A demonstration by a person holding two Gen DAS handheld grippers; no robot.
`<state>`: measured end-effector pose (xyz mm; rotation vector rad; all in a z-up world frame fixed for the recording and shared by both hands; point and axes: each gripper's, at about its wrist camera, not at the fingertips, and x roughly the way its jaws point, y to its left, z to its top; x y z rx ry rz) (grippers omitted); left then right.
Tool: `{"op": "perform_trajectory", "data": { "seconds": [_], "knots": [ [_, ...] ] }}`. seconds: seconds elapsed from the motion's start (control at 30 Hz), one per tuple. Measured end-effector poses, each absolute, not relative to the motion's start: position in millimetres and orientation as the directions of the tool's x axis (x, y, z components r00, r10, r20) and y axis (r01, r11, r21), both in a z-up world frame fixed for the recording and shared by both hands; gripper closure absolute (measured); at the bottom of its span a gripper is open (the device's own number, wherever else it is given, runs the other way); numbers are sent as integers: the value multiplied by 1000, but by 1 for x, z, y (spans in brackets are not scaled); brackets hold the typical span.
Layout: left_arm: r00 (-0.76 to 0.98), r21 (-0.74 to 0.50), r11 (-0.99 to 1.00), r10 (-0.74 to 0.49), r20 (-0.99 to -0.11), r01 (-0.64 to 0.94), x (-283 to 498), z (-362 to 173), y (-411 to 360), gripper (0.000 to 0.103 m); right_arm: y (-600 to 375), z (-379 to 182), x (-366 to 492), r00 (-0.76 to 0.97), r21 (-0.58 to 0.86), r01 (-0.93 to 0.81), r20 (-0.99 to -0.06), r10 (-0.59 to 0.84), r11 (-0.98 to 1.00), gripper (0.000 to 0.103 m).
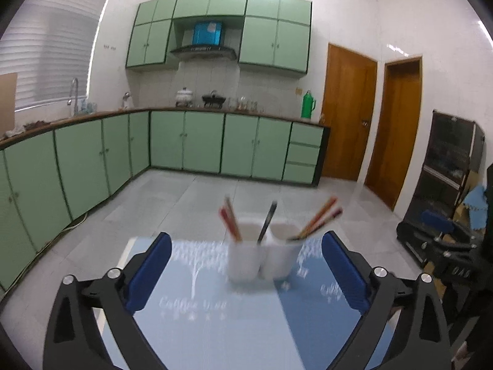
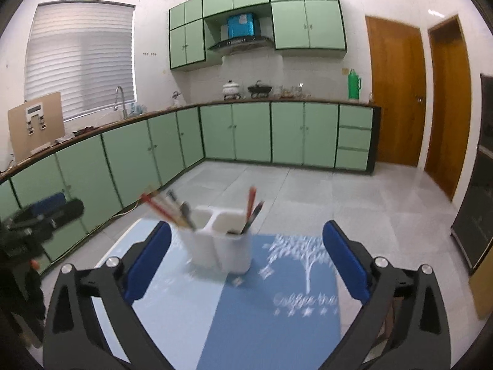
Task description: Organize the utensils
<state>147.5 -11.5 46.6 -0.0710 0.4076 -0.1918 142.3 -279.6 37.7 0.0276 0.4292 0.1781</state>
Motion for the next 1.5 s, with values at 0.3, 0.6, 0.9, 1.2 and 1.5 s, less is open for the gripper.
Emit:
{"op": "perform_trajectory", "data": {
  "seconds": [0.3, 0.6, 0.9, 1.2, 1.5],
  "knots": [
    [884, -57, 989, -150, -443, 139, 96, 33, -8, 6, -262, 27, 91, 861, 83, -175, -470, 194, 981, 5],
    [890, -60, 991, -135, -437, 121, 59, 43, -5, 6, -255, 35, 52, 860, 88, -186, -467, 206, 979, 5],
    [896, -31, 994, -110, -430, 107, 29, 54, -7, 6, -246, 46, 25, 864, 88, -203, -453, 221, 975, 5],
    [906, -28, 994, -104, -410, 102, 12, 62, -3, 6, -241, 51, 15, 864, 84, -210, -451, 225, 974, 5],
    [911, -26, 995, -102, -400, 99, 6, 63, -4, 6, -241, 55, 14, 868, 79, -209, -444, 222, 975, 5]
  ]
}}
